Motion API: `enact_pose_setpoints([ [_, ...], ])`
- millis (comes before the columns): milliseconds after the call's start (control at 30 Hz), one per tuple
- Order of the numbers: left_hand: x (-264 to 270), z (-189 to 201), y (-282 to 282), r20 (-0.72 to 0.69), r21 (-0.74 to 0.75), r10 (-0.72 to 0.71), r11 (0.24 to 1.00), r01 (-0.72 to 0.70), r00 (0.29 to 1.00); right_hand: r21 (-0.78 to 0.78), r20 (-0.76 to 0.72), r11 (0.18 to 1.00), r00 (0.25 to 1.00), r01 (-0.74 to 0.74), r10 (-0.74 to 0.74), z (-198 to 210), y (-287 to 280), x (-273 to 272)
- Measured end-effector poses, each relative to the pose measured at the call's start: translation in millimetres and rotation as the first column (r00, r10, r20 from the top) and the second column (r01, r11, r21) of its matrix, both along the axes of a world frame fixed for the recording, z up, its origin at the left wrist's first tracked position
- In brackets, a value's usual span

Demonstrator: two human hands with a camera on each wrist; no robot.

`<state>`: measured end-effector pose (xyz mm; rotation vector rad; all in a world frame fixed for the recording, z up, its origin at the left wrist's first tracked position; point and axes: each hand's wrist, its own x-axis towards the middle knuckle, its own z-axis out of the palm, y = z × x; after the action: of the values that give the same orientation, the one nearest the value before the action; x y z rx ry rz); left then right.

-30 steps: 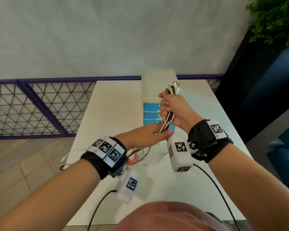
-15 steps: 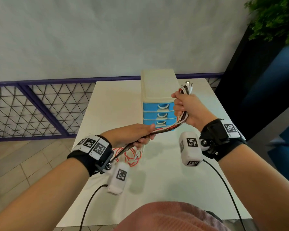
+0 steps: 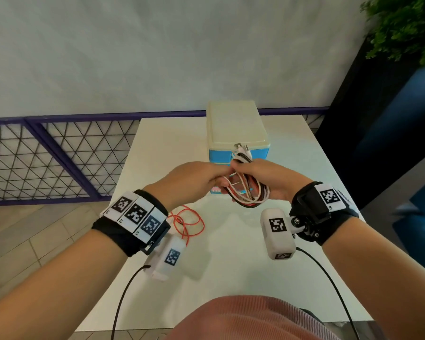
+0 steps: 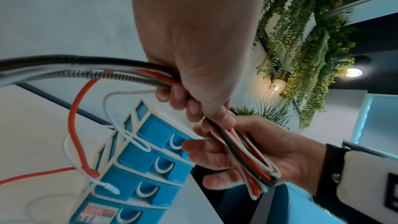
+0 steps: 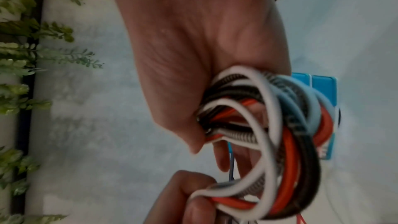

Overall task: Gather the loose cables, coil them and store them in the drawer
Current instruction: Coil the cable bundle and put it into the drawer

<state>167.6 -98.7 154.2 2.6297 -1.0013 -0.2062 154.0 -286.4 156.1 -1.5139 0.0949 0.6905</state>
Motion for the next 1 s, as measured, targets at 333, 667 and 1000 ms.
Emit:
enact_pose_setpoints([
  [333, 0, -5, -4, -0.064, -0.093, 0.031, 0.995, -0.037, 0.997, 0.219, -0.084, 0.964, 0.981, -0.153, 0.175, -7, 9, -14],
  [667, 15, -5, 1, -0.493, -0.167, 0.176, 0.942, -0.291, 0.852, 0.181, 0.046, 0.981, 0.997, -0.065, 0.058, -21, 20, -17],
  [1000, 18, -12, 16, -0.846, -0.183, 0.014, 0.932, -0.314, 0.533, 0.058, 0.076, 0.984, 0.984, -0.168, 0.163, -32, 5, -12],
])
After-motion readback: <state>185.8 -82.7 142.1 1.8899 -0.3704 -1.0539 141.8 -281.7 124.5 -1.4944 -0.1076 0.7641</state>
